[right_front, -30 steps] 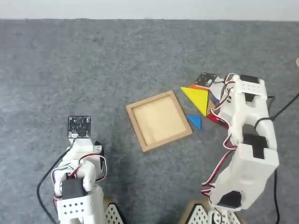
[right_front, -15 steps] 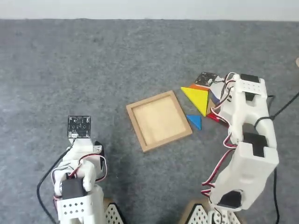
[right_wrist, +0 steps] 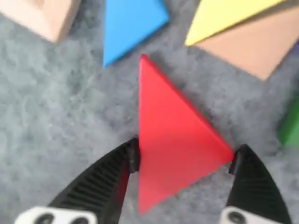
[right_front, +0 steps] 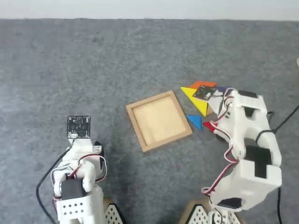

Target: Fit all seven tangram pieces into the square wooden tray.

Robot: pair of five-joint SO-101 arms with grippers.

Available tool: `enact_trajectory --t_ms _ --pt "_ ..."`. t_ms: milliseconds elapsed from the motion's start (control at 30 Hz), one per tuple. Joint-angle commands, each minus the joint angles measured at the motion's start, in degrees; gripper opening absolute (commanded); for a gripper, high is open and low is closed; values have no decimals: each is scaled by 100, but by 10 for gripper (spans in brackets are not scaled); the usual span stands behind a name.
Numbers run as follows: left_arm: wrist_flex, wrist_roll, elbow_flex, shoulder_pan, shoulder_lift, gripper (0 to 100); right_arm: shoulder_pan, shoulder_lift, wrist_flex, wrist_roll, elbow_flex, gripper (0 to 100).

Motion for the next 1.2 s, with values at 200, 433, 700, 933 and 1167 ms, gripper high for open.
enact_trajectory --t_ms 200,433,700,933,1167 --pt "18 -9 -75 -26 -114 93 40 -295 -822 -1099 237 117" --pt "18 -9 -75 -26 -114 93 40 -303 -927 -1275 237 46" --pt "18 -9 -75 -26 -114 93 -13 -391 -453 -1837 97 47" --pt "18 -9 -75 -26 -114 93 -365 -1807 -84 -2013 334 46" --pt "18 -9 -75 -26 -114 93 -998 -2853 4 -2259 334 54"
